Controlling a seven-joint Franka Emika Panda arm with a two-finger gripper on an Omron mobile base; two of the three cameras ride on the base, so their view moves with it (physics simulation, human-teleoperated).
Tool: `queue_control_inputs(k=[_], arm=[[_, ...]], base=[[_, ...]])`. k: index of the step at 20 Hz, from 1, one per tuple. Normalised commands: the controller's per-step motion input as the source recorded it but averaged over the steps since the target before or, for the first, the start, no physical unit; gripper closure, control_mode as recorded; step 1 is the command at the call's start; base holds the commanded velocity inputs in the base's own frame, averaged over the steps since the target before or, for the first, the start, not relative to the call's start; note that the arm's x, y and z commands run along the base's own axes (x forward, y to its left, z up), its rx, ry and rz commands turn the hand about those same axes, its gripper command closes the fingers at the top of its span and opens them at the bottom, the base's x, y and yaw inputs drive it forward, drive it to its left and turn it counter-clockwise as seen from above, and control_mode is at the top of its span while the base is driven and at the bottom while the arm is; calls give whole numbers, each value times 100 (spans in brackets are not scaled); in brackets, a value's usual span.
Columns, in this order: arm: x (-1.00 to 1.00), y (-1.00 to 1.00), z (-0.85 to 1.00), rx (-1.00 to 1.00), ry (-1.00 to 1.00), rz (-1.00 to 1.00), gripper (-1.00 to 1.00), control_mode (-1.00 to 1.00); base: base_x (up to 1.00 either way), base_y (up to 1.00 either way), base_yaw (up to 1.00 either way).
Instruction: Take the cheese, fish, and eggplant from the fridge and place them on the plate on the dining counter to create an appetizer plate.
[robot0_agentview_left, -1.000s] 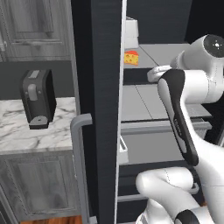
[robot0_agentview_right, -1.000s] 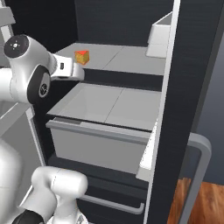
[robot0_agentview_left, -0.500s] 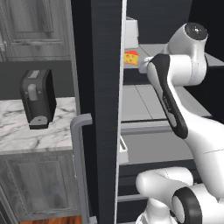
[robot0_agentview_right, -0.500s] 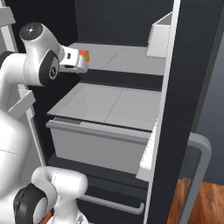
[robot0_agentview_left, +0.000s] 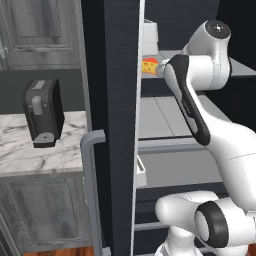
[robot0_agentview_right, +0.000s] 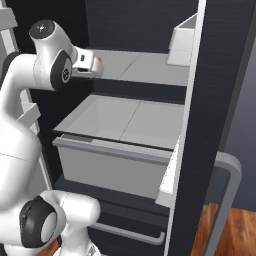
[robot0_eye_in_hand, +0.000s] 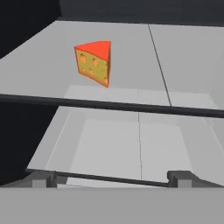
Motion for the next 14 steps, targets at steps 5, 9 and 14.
queue_control_inputs(k=[5, 9, 14], arm=[[29, 3, 1, 0, 0, 0, -100, -100], [48, 3, 0, 0, 0, 0, -100, -100], [57, 0, 0, 0, 0, 0, -100, -100]], base=[[0, 0, 0], [0, 0, 0], [0, 0, 0]])
